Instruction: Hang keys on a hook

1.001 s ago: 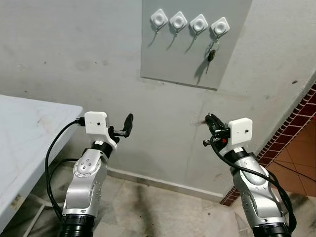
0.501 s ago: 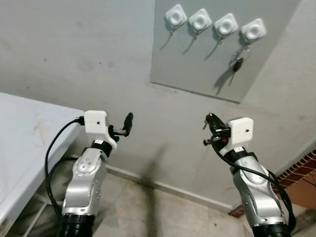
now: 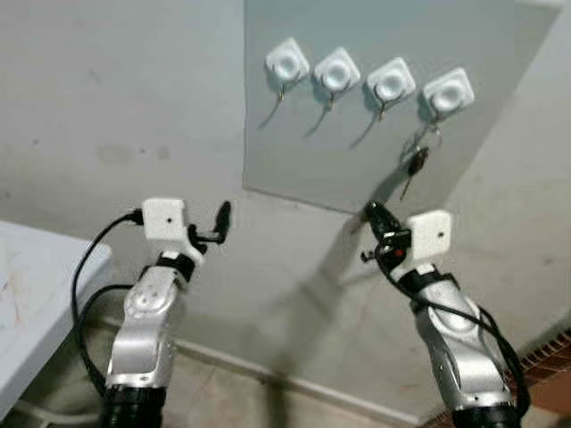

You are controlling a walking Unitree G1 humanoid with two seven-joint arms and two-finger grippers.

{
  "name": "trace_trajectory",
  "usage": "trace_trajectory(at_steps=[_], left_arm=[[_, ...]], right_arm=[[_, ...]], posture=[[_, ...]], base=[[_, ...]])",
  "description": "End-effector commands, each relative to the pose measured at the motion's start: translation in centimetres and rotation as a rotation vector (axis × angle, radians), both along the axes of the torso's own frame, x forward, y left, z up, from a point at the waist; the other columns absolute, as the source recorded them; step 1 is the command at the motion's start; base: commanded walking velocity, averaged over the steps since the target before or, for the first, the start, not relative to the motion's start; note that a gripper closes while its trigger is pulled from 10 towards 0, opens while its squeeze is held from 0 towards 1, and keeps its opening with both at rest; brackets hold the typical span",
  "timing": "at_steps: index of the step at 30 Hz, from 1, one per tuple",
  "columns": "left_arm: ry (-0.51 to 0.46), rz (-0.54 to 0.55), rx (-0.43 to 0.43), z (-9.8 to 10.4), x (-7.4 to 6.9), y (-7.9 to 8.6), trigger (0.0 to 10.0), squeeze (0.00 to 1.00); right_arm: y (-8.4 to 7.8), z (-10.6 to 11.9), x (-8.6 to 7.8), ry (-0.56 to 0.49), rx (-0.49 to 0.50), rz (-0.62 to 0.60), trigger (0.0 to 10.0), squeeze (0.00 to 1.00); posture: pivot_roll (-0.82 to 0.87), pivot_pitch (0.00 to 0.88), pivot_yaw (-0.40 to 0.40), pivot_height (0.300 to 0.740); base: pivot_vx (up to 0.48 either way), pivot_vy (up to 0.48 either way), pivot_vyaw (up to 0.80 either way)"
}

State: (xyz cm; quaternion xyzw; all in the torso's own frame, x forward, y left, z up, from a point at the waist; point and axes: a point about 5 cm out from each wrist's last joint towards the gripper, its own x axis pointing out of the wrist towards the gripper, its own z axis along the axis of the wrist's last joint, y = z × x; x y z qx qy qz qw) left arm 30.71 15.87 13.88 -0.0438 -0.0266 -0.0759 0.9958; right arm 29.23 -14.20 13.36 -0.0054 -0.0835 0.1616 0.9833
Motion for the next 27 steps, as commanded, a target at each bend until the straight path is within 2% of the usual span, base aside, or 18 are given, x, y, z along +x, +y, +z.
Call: trace_trajectory(at_steps=[1, 7, 10, 16, 20, 27], left_arm=[[-0.011, -0.036, 0.009, 0.3, 0.0, -0.9, 10.0, 0.0], [-0.038, -0.097, 0.021, 1.0, -0.2, -1.9, 10.0, 0.0], [-0.073, -0.158, 0.054, 1.8, -0.4, -3.1, 10.0, 0.0], [-0.134, -0.269, 0.071, 3.4, -0.9, -5.4, 10.0, 0.0], [-0.159, -0.324, 0.083, 3.9, -1.3, -6.5, 10.0, 0.0], [-0.175, -0.375, 0.089, 4.4, -1.9, -7.5, 10.0, 0.0]], right_arm=[[-1.0, 0.0, 0.0, 0.011, -0.002, -0.03, 10.0, 0.0], [-0.1, 0.5, -0.3, -0.003, 0.027, 0.051, 10.0, 0.0], [1.2, 1.7, -0.6, -0.039, 0.075, 0.145, 10.0, 0.0], [2.8, 4.4, -0.8, -0.116, 0.133, 0.235, 10.0, 0.0], [3.2, 5.7, -0.6, -0.153, 0.152, 0.253, 10.0, 0.0], [3.5, 7.3, -0.6, -0.198, 0.173, 0.28, 10.0, 0.0]], posture=[[-0.03, 0.0, -0.069, 0.74], [-0.03, 0.0, -0.071, 0.74], [-0.03, 0.0, -0.074, 0.74], [-0.03, 0.002, -0.077, 0.74], [-0.03, 0.003, -0.076, 0.74], [-0.03, 0.0, -0.073, 0.74]], base=[[0.0, 0.0, 0.0], [0.0, 0.0, 0.0], [0.0, 0.0, 0.0], [0.0, 0.0, 0.0], [0.0, 0.0, 0.0], [0.0, 0.0, 0.0]])
